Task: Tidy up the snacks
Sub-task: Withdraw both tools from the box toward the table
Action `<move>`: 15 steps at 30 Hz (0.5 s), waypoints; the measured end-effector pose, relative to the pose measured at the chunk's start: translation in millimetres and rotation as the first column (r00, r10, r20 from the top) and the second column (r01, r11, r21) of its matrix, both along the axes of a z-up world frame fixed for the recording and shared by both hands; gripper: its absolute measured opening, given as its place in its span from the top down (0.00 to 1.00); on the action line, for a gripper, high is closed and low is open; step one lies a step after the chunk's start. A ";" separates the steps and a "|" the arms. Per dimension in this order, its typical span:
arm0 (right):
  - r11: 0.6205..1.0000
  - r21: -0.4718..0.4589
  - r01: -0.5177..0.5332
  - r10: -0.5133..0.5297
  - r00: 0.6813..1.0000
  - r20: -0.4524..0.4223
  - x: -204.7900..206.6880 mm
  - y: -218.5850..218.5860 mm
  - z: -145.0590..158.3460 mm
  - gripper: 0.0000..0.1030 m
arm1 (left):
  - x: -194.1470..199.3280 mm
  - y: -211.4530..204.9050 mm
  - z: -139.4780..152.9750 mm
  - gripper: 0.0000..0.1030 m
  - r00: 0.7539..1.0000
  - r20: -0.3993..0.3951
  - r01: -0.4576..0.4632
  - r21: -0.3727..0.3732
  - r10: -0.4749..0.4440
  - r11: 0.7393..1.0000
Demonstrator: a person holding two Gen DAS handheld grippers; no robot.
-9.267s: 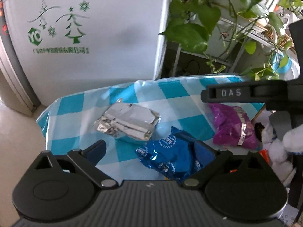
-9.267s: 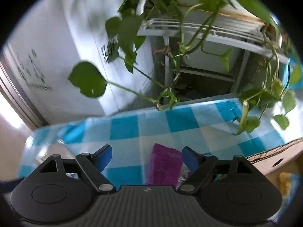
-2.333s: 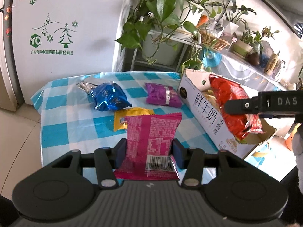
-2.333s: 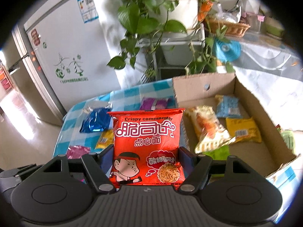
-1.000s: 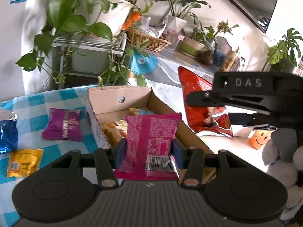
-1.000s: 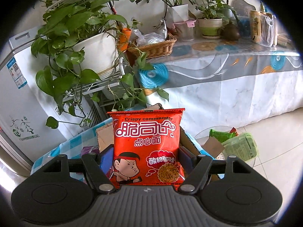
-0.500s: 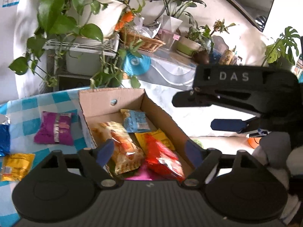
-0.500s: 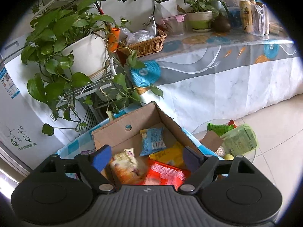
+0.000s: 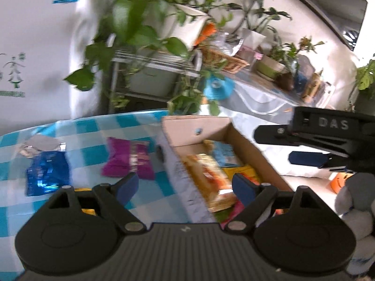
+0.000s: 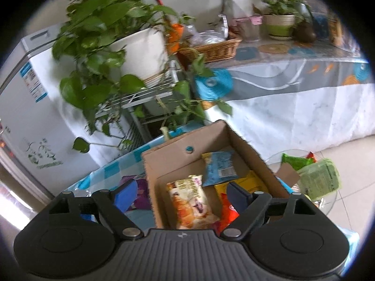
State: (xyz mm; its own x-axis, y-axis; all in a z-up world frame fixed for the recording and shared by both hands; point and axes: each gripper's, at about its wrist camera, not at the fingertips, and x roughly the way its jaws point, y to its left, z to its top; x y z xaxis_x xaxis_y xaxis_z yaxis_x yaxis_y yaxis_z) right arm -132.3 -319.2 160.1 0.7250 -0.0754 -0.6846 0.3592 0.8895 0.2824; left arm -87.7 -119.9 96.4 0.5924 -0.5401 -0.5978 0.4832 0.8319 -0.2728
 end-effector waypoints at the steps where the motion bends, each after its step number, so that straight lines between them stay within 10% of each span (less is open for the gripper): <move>1: 1.000 -0.002 -0.013 0.013 1.000 0.000 1.4 3.2 -0.2 0.15 | 2.3 5.8 -0.5 0.15 1.000 -0.006 -0.009 0.004 0.010 1.000; 15: 0.975 -0.031 -0.220 0.221 0.975 0.013 25.7 58.0 -3.5 0.15 | 58.4 86.5 2.6 0.11 0.980 -0.041 -0.190 0.093 0.195 0.977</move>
